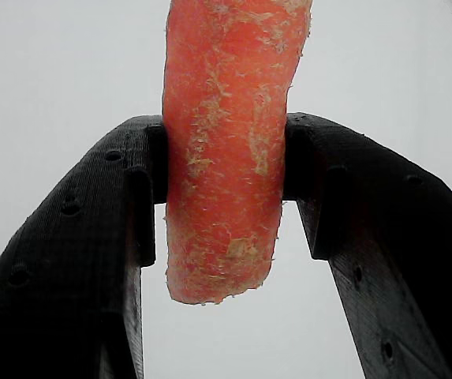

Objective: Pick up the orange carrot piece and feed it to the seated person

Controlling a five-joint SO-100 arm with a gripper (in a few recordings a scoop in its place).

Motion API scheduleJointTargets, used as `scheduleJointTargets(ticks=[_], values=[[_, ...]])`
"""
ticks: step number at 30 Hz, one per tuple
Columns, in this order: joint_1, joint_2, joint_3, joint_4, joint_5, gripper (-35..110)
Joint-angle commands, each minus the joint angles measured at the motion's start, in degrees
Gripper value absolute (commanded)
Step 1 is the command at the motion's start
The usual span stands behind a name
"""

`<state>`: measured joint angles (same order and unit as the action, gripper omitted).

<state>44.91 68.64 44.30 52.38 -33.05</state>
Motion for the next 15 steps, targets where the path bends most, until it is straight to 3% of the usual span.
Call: scheduleJointTargets(ticks=[1,15], values=[[-2.99,3.25,-10.20,0.18,-0.35,-2],[-16.70,-14.68,-34.72,-0.09,-0.44,-2]])
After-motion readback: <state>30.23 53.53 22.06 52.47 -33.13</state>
